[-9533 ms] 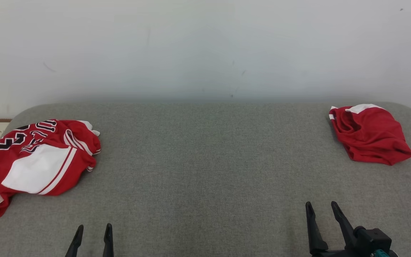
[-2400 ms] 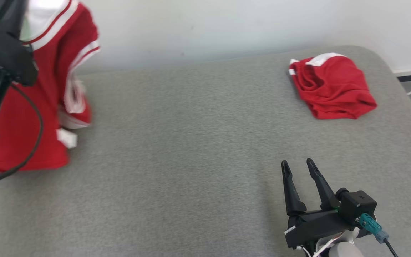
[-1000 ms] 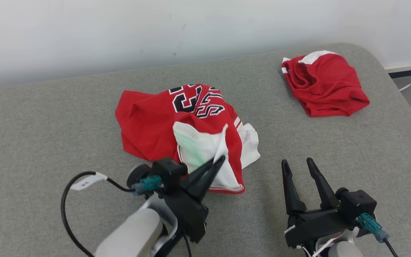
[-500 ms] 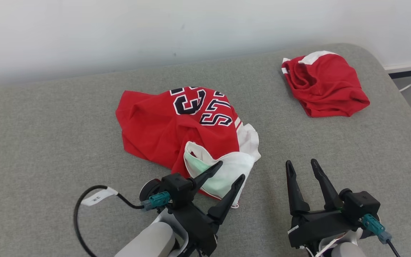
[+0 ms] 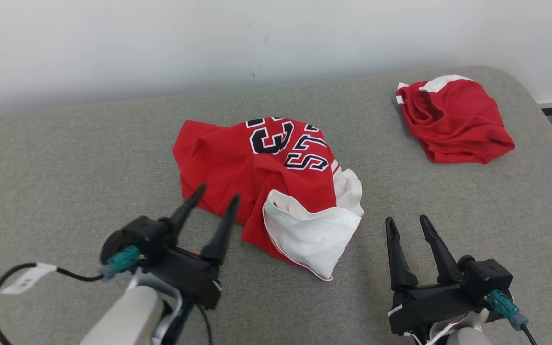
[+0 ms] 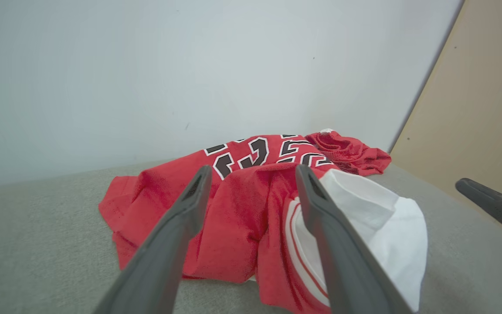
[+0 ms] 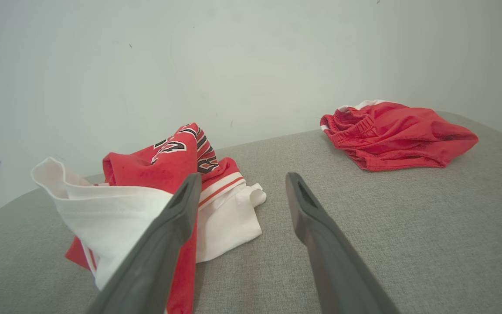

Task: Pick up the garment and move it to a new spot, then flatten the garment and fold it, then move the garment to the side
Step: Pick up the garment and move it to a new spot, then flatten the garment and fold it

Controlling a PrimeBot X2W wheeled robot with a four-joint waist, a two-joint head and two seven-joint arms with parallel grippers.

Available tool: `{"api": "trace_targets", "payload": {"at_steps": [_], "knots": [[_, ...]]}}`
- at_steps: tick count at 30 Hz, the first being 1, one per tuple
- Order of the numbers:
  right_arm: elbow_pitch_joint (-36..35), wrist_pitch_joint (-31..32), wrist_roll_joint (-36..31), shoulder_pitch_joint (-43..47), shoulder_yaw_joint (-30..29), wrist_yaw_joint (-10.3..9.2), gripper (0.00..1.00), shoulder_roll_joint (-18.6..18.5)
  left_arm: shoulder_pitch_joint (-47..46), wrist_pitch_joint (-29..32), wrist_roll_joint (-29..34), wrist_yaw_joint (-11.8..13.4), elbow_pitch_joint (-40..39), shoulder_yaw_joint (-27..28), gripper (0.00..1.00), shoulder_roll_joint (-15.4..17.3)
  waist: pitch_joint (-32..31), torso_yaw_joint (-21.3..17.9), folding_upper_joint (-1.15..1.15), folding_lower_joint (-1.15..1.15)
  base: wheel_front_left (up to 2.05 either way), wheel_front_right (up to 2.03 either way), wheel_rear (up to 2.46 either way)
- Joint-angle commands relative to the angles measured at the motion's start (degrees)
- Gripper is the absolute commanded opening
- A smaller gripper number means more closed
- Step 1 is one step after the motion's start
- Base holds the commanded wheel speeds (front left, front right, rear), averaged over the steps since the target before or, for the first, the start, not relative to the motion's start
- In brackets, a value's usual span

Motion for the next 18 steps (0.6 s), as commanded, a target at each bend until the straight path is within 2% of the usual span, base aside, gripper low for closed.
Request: {"api": "trace_targets", "payload": {"at_steps": [1, 6, 18], "knots": [[-0.09, -0.02, 0.01, -0.23, 0.29, -0.04, 1.0, 0.02, 0.38, -0.32, -0.35, -0.11, 0.97, 1.33, 1.0, 0.86, 0.38, -0.28, 0.0, 0.0, 0.0, 0.0, 0.0], [-0.07, -0.02, 0.47, -0.9, 0.75, -0.04, 1.0, 0.02, -1.29, -0.32, 0.0, -0.64, 7.14, 4.75, 1.0, 4.13, 1.76, -1.96, 0.0, 0.0, 0.0, 0.0, 0.0], [-0.15, -0.02, 0.32, -2.41, 1.18, -0.04, 1.0, 0.03, -6.31, -0.33, -0.35, -4.11, 22.41, 5.47, 1.0, 4.44, 4.74, -5.61, 0.0, 0.0, 0.0, 0.0, 0.0]]}}
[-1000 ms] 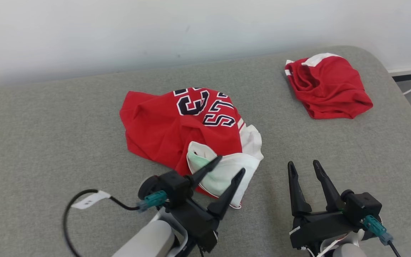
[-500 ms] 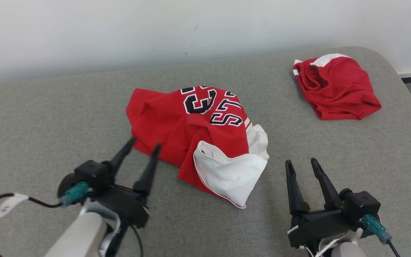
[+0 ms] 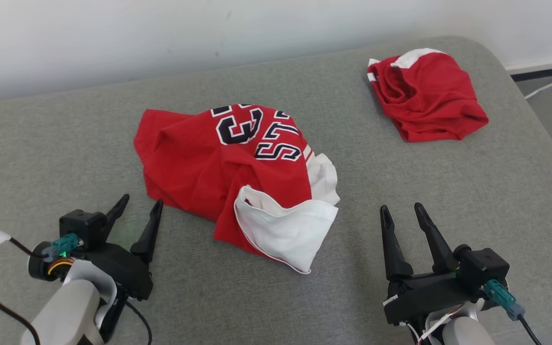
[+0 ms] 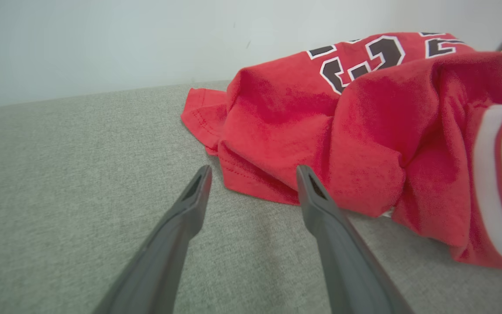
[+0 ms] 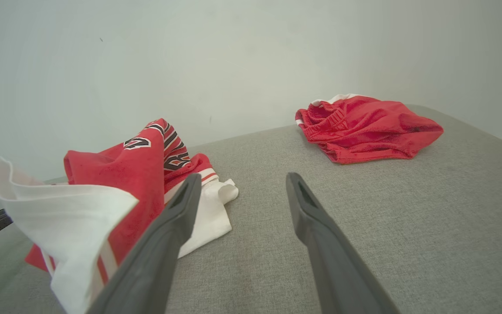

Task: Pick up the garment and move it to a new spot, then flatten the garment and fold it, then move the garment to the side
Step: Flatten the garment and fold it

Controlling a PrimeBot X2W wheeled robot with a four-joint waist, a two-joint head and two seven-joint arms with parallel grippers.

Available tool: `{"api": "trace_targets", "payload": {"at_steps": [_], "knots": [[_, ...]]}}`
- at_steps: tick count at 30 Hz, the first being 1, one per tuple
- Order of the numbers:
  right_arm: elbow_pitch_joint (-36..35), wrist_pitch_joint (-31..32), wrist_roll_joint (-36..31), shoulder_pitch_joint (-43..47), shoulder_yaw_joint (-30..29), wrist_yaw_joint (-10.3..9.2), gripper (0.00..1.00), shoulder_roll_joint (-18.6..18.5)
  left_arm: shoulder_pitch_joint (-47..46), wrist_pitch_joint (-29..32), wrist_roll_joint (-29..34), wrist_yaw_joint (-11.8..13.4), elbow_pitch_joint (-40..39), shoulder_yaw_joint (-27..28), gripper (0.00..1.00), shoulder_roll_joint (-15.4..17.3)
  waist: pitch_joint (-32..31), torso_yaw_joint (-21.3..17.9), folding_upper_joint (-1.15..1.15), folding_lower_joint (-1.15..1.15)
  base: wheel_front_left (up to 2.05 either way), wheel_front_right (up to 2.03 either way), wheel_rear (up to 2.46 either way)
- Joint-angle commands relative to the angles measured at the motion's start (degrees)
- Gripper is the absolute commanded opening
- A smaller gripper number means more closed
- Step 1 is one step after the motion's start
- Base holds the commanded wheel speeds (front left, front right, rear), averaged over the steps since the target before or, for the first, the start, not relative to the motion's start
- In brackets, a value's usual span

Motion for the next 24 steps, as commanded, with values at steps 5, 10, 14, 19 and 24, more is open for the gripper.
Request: {"api": "trace_targets", "payload": {"at_steps": [5, 10, 14, 19, 24], "knots": [[0.01, -0.02, 0.31, -0.78, 0.44, -0.04, 1.0, 0.04, -3.18, -0.33, 1.21, -0.99, 5.59, -0.65, 1.0, 0.35, 1.75, -2.7, 0.0, 0.0, 0.0, 0.0, 0.0], [-0.13, -0.02, 0.55, -0.79, 0.4, -0.04, 1.0, 0.04, -5.72, -0.31, 1.72, -1.88, 11.45, -1.62, 1.0, -0.08, 2.22, -4.04, 0.0, 0.0, 0.0, 0.0, 0.0], [-0.25, -0.02, 0.67, -0.9, 0.47, -0.04, 1.0, 0.05, -7.93, -0.03, 2.14, -2.33, 15.55, -2.69, 1.0, -0.43, 2.58, -4.61, 0.0, 0.0, 0.0, 0.0, 0.0], [-0.33, -0.02, 0.67, -0.85, 0.72, -0.04, 1.0, 0.05, -11.29, 1.55, 3.01, -2.84, 20.64, -4.44, 1.0, -1.35, 2.91, -4.88, 0.0, 0.0, 0.0, 0.0, 0.0], [-0.27, -0.02, 0.78, -0.91, 0.9, -0.04, 1.0, 0.05, -13.76, 2.97, 3.02, -3.16, 24.54, -6.21, 0.33, -2.54, 2.99, -5.0, 0.0, 0.0, 0.0, 0.0, 0.0]]}}
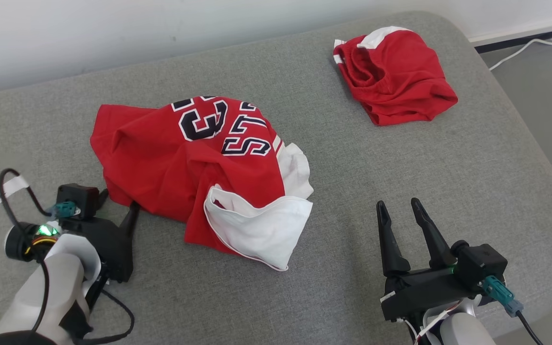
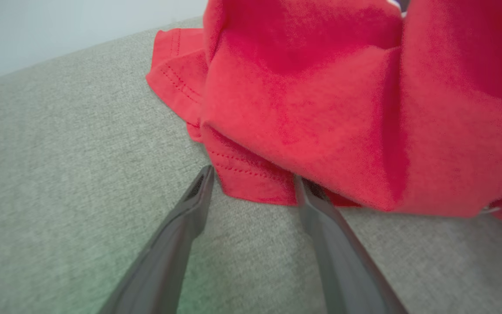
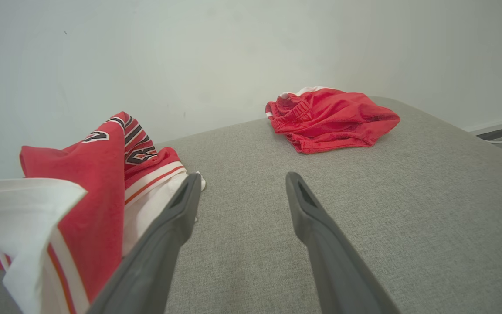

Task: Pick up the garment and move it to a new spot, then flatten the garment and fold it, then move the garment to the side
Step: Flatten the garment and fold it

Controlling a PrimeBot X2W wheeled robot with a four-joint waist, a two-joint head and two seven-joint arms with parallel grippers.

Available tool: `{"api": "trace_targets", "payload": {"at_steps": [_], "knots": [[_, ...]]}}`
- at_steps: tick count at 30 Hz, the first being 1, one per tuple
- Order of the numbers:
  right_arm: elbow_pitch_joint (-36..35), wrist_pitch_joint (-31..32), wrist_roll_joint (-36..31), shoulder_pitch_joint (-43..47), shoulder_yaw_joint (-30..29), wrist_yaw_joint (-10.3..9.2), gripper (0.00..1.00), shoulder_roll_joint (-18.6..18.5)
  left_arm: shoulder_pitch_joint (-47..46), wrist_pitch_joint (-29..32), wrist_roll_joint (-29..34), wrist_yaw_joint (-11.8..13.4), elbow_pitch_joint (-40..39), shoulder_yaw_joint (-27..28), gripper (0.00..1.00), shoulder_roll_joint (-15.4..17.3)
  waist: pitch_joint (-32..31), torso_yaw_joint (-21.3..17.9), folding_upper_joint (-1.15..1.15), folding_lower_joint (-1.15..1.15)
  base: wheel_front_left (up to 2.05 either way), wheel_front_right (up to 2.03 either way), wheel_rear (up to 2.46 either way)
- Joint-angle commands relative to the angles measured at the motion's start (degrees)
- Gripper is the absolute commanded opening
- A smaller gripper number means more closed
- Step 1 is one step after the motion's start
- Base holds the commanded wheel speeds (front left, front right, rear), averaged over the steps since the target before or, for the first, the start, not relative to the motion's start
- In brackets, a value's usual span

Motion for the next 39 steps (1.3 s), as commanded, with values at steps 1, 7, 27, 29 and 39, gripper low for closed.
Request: {"api": "trace_targets", "payload": {"at_steps": [1, 7, 27, 29, 39], "knots": [[-0.03, -0.02, 0.42, -0.05, 0.09, -0.04, 1.0, 0.04, -0.38, 0.26, 0.3, -0.25, 0.95, -0.66, 0.0, -0.21, -0.08, 0.04, 0.0, -0.01, 0.0, 0.0, 0.0], [0.2, -0.02, 0.18, 0.76, -0.48, -0.04, 1.0, 0.03, -1.18, -1.31, -0.22, -0.34, 1.91, -2.29, 0.0, -1.86, -1.56, 1.72, 0.0, -0.01, 0.0, 0.0, 0.0], [1.24, -0.02, 1.23, 4.99, -2.27, -0.04, 1.0, 0.02, -0.27, -2.52, -0.12, -0.41, -7.67, -6.74, 0.0, 3.89, -9.63, 16.16, 0.0, -0.01, 0.0, 0.0, 0.0], [1.22, -0.02, 1.41, 5.37, -2.34, -0.04, 1.0, 0.02, -0.35, -1.95, 0.11, -0.23, -8.77, -6.89, 0.0, 4.95, -10.07, 17.29, 0.0, -0.01, 0.0, 0.0, 0.0], [1.31, -0.02, 1.16, 6.62, -2.95, -0.04, 1.0, 0.02, 1.73, 1.98, -0.42, 2.19, -16.51, -6.53, 0.0, 11.37, -11.02, 20.77, 0.0, -0.01, 0.0, 0.0, 0.0]]}}
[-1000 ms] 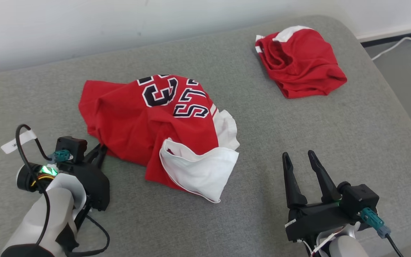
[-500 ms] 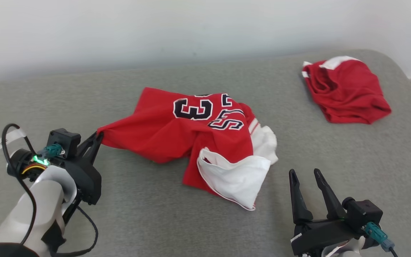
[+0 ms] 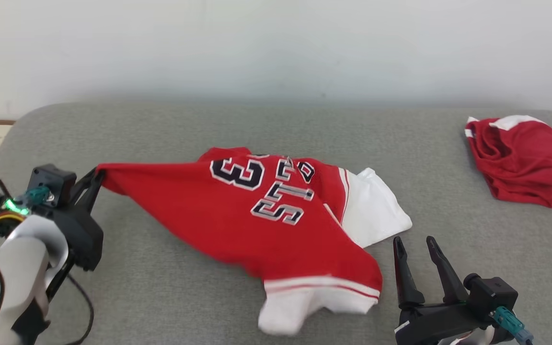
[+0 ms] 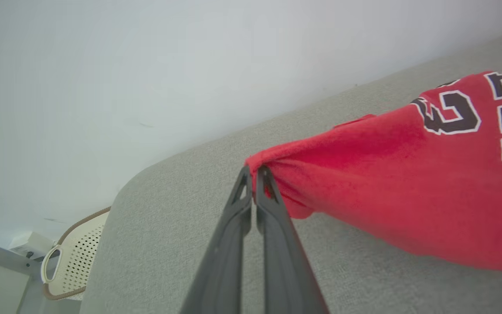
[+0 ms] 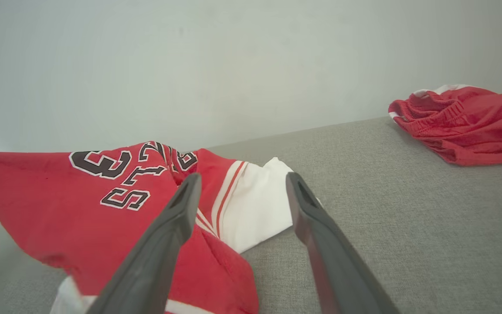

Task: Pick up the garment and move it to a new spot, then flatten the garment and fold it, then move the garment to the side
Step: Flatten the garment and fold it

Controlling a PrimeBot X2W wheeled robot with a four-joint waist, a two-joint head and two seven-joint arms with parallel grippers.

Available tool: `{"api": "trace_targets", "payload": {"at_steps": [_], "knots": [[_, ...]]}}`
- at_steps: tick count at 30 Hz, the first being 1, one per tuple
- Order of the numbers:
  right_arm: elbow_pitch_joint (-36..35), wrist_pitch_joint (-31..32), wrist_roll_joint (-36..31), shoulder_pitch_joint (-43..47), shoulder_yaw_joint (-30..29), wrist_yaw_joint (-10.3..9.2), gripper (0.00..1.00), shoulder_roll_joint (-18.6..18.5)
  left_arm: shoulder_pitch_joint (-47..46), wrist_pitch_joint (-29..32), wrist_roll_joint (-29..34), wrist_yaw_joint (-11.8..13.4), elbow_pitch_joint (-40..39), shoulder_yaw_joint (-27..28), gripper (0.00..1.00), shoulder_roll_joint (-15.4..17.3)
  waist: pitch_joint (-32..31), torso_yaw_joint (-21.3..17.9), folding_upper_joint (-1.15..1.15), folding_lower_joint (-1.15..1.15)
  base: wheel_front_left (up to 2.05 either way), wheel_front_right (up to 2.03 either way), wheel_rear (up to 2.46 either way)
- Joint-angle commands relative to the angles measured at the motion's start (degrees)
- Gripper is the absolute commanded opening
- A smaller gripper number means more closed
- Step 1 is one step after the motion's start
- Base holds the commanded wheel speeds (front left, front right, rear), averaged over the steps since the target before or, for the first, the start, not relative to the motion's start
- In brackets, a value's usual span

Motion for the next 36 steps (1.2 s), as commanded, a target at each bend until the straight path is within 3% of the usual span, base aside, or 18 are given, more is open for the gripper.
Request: {"api": "trace_targets", "payload": {"at_steps": [1, 11, 12, 13, 14, 23, 30, 36], "knots": [[-0.05, -0.02, 0.1, 0.46, 0.15, -0.04, 1.0, 0.0, 2.12, 0.64, -0.84, 0.79, -1.15, 0.24, 0.0, 1.07, -0.61, 1.18, 0.0, 0.0, 0.0, 0.0, 0.0], [0.47, -0.02, -0.7, -0.98, 0.98, -0.04, 1.0, 0.0, 10.13, 2.11, -3.72, 2.87, -5.22, 0.5, 0.0, 2.14, 0.21, 0.65, 0.0, 0.0, 0.0, 0.0, 0.0], [0.58, -0.02, -0.68, -1.08, 0.95, -0.04, 1.0, -0.01, 10.55, 1.67, -4.11, 3.08, -5.43, 0.69, 0.05, 2.12, 0.27, 0.51, 0.0, 0.0, 0.0, 0.0, 0.0], [0.65, -0.02, -0.78, -1.14, 0.87, -0.04, 1.0, 0.0, 10.97, 1.28, -4.17, 3.43, -5.61, 0.81, 0.37, 2.15, 0.33, 0.41, 0.0, 0.0, 0.0, 0.0, 0.0], [0.7, -0.02, -0.88, -1.18, 0.8, -0.04, 1.0, 0.0, 11.43, 0.99, -4.4, 3.58, -5.59, 0.92, 1.0, 2.3, 0.37, 0.32, 0.0, 0.0, 0.0, 0.0, 0.0], [0.75, -0.02, -1.2, -0.46, -0.05, -0.04, 1.0, 0.0, 16.37, -3.84, -6.28, 7.42, -10.15, 4.01, 1.0, 0.84, -0.01, 0.63, 0.0, 0.0, 0.0, 0.0, 0.0], [0.65, -0.02, -1.92, -0.01, -1.03, -0.04, 1.0, 0.0, 22.86, -4.81, -4.81, 12.45, -21.24, 9.38, 1.0, -0.79, -0.3, 1.51, 0.0, 0.0, 0.0, 0.0, 0.0], [0.96, -0.02, -2.64, -0.11, -1.96, -0.04, 1.0, 0.0, 29.99, -4.81, -1.6, 14.54, -30.46, 15.25, 1.0, -2.64, -0.53, 1.85, 0.0, 0.0, 0.0, 0.0, 0.0]]}}
